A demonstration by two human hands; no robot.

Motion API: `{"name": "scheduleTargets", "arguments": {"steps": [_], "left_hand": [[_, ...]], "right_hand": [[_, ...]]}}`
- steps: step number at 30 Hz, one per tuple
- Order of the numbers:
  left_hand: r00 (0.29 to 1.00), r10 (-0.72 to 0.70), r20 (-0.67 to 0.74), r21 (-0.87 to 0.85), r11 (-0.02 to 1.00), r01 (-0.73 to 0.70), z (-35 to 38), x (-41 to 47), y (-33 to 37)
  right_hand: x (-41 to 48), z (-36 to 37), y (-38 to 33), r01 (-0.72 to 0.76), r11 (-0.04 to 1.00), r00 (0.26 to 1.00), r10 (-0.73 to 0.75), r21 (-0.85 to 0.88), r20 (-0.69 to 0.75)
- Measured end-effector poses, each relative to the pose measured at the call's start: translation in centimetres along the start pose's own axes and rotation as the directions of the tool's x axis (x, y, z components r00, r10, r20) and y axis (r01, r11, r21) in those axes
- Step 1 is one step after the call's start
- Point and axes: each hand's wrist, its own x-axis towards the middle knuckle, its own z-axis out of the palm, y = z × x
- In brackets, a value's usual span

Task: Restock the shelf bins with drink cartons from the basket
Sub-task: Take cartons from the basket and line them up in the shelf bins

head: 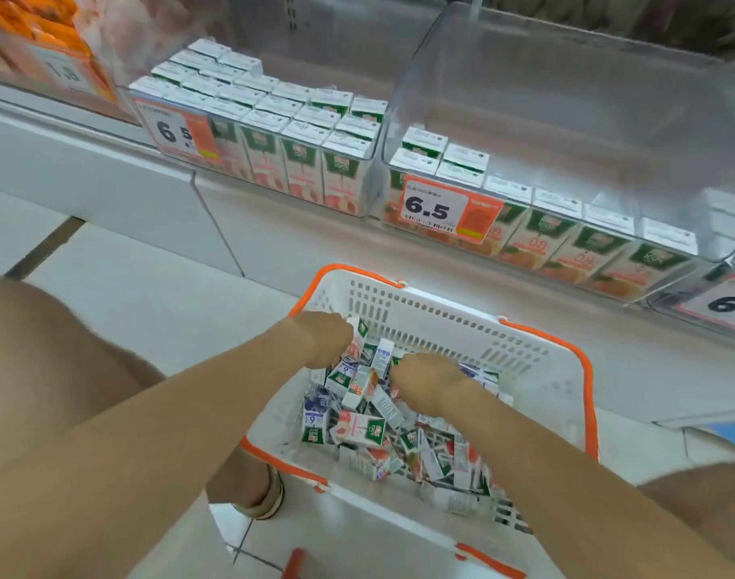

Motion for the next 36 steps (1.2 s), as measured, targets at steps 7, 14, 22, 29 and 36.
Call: {"name": "scheduleTargets", "arguments": {"steps": [7,14,22,29,36], "left_hand": [[0.998,0.029,-0.052,-0.14,0.989,-0.036,4.4,5.4,0.3],[0.987,0.155,0.053,-0.187,0.972,-0.143,8.8,8.0,3.4],[0.99,0.119,-0.073,-0.328,0.935,-0.136,8.5,7.3,4.1],[0.998,-0.007,-0.061,-0.538,0.842,-0.027,5.8,4.6,2.2],[0.991,0.066,-0.12,-0.723,0.678,-0.133,-1.4,-0.8,1.3]], "right_hand": [[3.4,5.5,-0.5,0.066,0.973,0.991,-0.091,0.22,0.103],[4.5,8.4,-3.4,0.083,0.971,0.989,-0.108,0.226,0.101],[4.0,7.3,-2.3,0.027,0.929,0.982,-0.093,0.369,0.163],[1.1,3.9,1.6,-0.138,0.754,0.984,0.033,0.642,0.173],[-4.3,-3.4,4.0,-0.035,0.742,0.996,0.083,0.669,-0.04]]}}
